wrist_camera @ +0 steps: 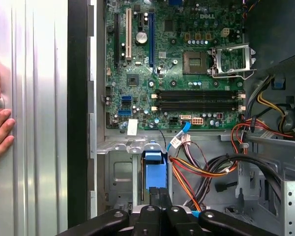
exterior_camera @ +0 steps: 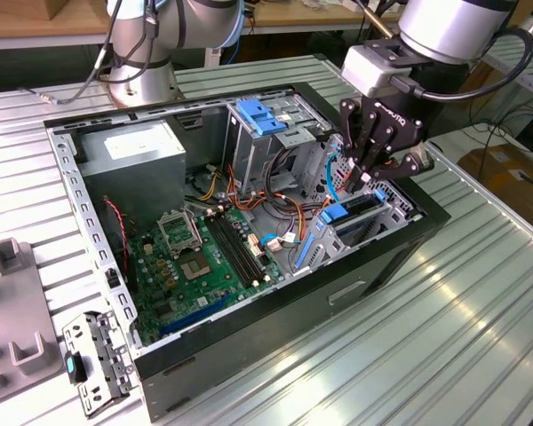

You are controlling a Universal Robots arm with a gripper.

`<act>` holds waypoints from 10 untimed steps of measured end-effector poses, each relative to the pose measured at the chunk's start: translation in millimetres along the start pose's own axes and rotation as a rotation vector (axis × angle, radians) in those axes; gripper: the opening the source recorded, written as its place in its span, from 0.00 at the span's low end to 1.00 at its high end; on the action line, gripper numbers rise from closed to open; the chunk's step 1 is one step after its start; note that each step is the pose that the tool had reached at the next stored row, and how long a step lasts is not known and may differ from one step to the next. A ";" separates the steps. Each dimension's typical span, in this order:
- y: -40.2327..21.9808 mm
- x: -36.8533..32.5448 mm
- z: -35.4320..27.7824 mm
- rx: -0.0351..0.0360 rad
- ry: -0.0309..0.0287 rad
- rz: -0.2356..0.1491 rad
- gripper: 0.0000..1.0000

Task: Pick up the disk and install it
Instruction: 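Insert the first disk wire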

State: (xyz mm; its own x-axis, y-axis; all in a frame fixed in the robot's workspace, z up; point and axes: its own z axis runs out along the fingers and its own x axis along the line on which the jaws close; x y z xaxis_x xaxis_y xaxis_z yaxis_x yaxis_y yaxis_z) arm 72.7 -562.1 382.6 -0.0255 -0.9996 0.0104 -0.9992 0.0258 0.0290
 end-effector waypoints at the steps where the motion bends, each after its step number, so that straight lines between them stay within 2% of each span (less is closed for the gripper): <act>1: -1.7 -0.1 0.0 0.0000 0.0000 0.000 0.11; 3: -8.5 -0.3 -0.3 0.0000 0.0001 0.000 0.11; 6: -10.7 -0.4 -0.3 0.0000 0.0000 -0.005 0.11; 10: -11.6 -0.3 -1.4 0.0003 0.0013 -0.040 0.11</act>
State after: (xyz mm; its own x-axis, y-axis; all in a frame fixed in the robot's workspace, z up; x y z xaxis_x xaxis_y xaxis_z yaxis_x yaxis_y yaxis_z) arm 84.4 -562.1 383.6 0.0141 -0.9998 0.0105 -0.9995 -0.0138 0.0291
